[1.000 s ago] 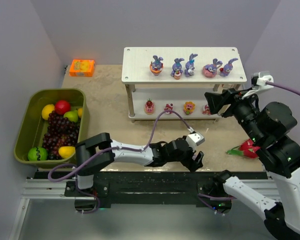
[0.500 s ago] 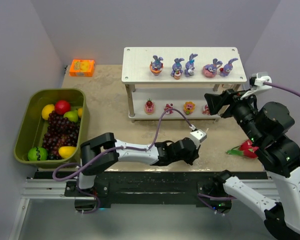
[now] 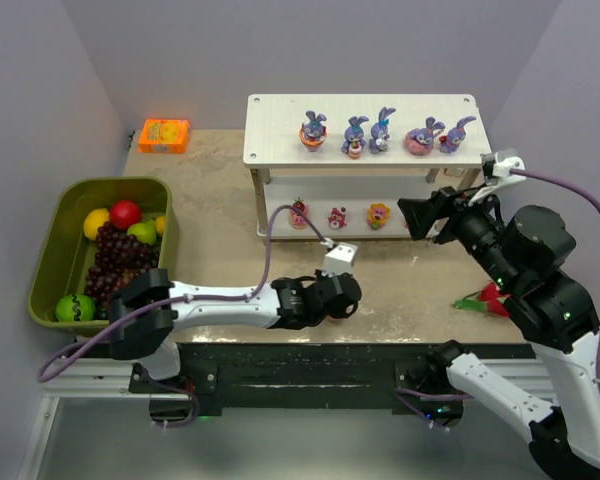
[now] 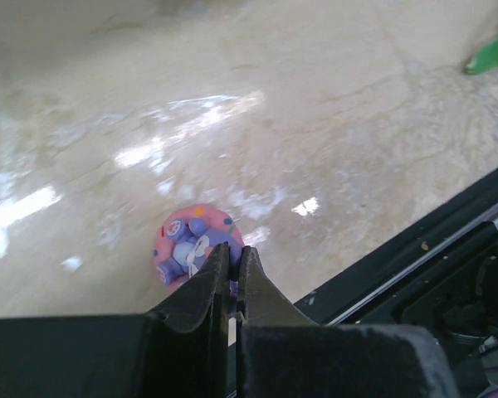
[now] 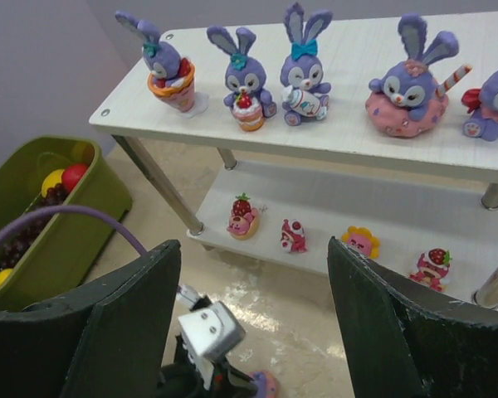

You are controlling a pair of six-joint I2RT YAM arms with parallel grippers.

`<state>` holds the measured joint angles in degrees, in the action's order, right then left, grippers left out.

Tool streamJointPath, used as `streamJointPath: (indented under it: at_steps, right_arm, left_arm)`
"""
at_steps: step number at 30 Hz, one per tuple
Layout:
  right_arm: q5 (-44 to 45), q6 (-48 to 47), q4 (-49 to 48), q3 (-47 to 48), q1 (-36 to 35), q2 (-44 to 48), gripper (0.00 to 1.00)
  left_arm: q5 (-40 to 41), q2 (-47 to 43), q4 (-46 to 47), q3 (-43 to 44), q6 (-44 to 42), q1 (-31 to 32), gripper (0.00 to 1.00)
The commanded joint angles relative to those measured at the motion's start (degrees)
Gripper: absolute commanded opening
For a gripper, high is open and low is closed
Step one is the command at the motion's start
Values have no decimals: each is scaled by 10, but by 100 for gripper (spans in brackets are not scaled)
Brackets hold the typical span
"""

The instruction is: Place and organize the plastic toys onto the shelf

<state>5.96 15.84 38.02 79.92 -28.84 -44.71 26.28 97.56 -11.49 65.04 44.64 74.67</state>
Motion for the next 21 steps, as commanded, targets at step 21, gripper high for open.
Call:
streamJointPath:
  at_steps: [21]
  right_arm:
    - [-184, 60, -118, -281, -8, 30, 72]
  left_arm:
    - [249, -189, -386, -140, 448, -83, 30]
